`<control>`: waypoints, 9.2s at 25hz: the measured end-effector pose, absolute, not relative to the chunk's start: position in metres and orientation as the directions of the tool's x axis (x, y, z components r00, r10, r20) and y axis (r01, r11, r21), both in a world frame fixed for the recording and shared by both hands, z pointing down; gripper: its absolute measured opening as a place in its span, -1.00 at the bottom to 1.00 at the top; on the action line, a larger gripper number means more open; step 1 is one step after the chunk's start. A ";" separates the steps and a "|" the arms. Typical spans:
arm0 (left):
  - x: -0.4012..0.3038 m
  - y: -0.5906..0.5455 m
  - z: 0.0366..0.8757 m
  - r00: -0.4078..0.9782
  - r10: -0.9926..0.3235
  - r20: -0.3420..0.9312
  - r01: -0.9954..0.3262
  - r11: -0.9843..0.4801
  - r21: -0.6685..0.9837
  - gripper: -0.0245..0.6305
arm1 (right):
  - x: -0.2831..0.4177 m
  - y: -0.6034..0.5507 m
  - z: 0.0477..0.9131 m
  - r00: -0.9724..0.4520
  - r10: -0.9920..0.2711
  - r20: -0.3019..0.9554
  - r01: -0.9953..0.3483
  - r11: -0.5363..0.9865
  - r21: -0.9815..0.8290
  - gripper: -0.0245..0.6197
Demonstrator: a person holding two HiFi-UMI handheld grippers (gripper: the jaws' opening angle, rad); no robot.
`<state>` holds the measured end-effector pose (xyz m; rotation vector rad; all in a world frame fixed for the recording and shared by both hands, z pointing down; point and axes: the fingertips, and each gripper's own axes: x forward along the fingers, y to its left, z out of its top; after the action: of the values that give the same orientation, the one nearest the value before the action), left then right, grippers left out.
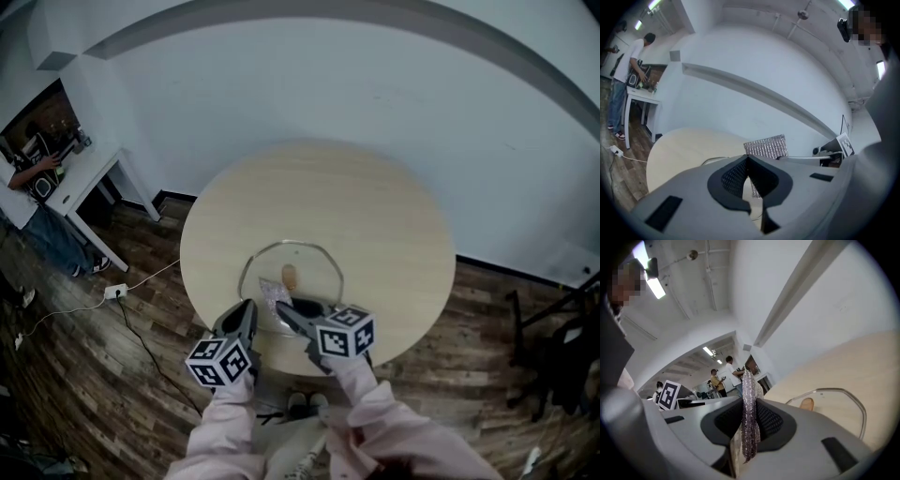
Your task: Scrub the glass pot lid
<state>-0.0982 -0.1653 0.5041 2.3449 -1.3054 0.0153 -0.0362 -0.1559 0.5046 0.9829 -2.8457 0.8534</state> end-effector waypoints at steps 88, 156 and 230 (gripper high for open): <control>-0.113 -0.278 0.562 0.779 -0.514 0.359 -0.625 -0.604 0.493 -0.94 | -0.007 -0.345 0.571 -0.381 -0.654 0.653 -0.904 0.411 -0.116 -0.68; -0.165 -0.215 0.566 0.538 -0.743 0.398 -0.813 -0.332 0.478 -0.94 | -0.078 -0.316 0.619 -0.262 -0.308 0.915 -0.594 0.798 0.099 -0.68; -0.179 -0.189 0.567 0.636 -0.665 0.391 -0.759 -0.451 0.469 -0.94 | -0.138 -0.227 0.623 -0.294 -0.234 0.927 -0.222 0.960 0.172 -0.67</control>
<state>-0.1790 -0.1890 0.5674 2.2368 -1.1063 0.1990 -0.1376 -0.2269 0.6232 0.3312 -1.8825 -0.0123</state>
